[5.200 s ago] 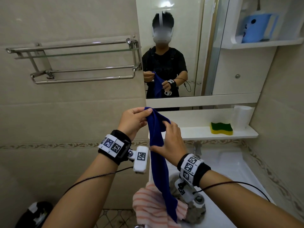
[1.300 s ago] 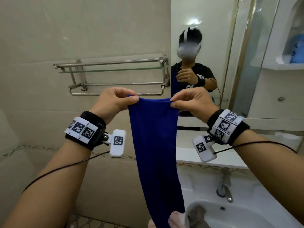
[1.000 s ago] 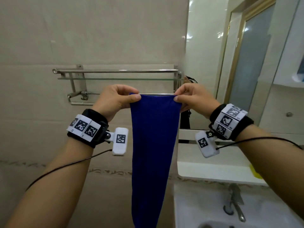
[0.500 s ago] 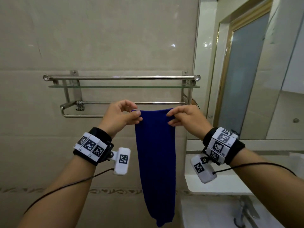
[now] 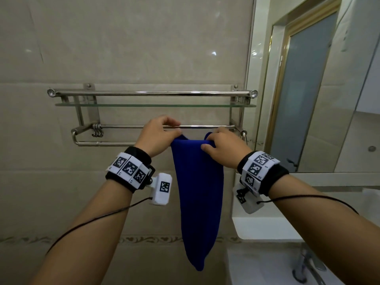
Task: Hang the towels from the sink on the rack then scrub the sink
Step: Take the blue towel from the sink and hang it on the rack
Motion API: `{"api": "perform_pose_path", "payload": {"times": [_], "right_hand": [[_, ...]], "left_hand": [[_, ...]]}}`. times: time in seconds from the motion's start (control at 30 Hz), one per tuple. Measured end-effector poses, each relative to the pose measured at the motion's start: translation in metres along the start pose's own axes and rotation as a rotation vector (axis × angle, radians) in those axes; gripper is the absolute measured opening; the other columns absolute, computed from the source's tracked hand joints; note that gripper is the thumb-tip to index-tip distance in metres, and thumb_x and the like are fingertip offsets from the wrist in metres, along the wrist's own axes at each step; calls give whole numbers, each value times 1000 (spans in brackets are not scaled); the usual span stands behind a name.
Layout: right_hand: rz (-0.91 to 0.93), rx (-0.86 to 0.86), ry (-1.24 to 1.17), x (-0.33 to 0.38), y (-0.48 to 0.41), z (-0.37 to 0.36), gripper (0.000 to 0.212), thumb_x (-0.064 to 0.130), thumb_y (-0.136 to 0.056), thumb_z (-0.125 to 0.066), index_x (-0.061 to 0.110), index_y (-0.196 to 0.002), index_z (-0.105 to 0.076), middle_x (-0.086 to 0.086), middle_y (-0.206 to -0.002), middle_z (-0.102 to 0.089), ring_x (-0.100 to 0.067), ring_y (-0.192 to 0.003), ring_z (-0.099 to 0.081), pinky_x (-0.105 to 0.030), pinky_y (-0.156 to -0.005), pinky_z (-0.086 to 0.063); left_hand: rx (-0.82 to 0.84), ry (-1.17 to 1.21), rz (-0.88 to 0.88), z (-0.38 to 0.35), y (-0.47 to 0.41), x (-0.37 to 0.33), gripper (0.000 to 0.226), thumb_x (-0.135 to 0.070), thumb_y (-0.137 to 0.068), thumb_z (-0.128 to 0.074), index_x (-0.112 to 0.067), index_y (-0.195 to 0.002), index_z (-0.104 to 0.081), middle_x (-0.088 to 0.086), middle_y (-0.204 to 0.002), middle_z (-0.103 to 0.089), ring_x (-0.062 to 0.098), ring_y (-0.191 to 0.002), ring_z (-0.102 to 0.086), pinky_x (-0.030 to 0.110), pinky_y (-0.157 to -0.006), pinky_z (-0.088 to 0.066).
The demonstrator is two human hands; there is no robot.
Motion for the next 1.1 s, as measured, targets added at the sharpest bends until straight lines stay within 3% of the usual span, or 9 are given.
{"api": "perform_pose_path", "payload": {"times": [0.1,0.2,0.33,0.5,0.63,0.83,0.97,1.03,1.1], "right_hand": [[-41,52,-43,-2,-7,-1,43,48,-96,-44,13,-83,-66,-5,-76,-63,-19,-66,-58,-28,-53,-39],[-80,96,-49,-4,-11,-2,48,50,-95,-42,13,-74,-63,-3,-63,-56,-20,-60,-53,-29,-52,-35],[-97,107,-60,-5,-13,-2,48,52,-95,-41,14,-80,-66,-2,-67,-58,-20,-64,-56,-29,-53,-36],[-110,108,-79,-6,-12,-2,47,54,-95,-41,18,-78,-65,-1,-68,-60,-19,-64,-58,-28,-52,-33],[-119,105,-65,-6,-12,-2,50,54,-95,-40,15,-72,-63,-2,-63,-56,-19,-58,-54,-28,-51,-32],[-139,105,-87,-4,-9,0,49,53,-96,-41,15,-71,-61,-1,-61,-54,-18,-56,-51,-28,-51,-31],[-95,90,-182,-4,-1,1,40,47,-97,-46,17,-105,-70,-3,-94,-72,-16,-82,-64,-29,-67,-47],[-42,0,-311,-5,8,3,41,42,-95,-53,20,-130,-58,0,-127,-63,-14,-112,-58,-27,-87,-44],[37,-198,-447,-5,23,8,45,36,-93,-59,22,-134,-52,6,-132,-55,-5,-119,-48,-24,-95,-39]], "left_hand": [[-175,132,8,12,19,11,5,-24,-92,-63,-28,-94,-63,-4,-94,-67,2,-74,-67,21,-63,-55],[-173,214,105,6,49,38,4,-27,-92,-63,-24,-93,-65,0,-87,-69,7,-73,-67,20,-61,-54],[21,272,319,-34,76,71,33,-47,-86,-66,-24,-111,-64,-4,-107,-69,10,-99,-66,32,-84,-54],[368,488,448,-84,87,91,39,-45,-85,-71,-29,-119,-59,-2,-121,-70,13,-102,-70,27,-76,-56],[468,636,488,-101,90,97,64,-48,-72,-80,-25,-128,-57,-1,-122,-71,22,-110,-68,44,-91,-56],[469,697,502,-110,100,98,48,-37,-80,-75,-21,-123,-61,-3,-119,-72,16,-112,-67,31,-92,-52],[506,913,599,-108,111,93,48,-35,-86,-69,-14,-128,-59,3,-121,-71,24,-113,-66,38,-90,-56],[522,973,602,-103,114,86,54,-36,-84,-70,-12,-130,-58,8,-126,-69,27,-116,-65,39,-89,-56],[538,1020,591,-97,115,77,56,-36,-83,-70,-10,-131,-58,12,-130,-66,30,-119,-63,41,-89,-56]]}}
Point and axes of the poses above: each hand's wrist, its own y-axis away from the middle knuckle, its own z-axis out of the back of the hand, x = y × z, the point moved 3 cm from there along -y, towards the middle knuckle
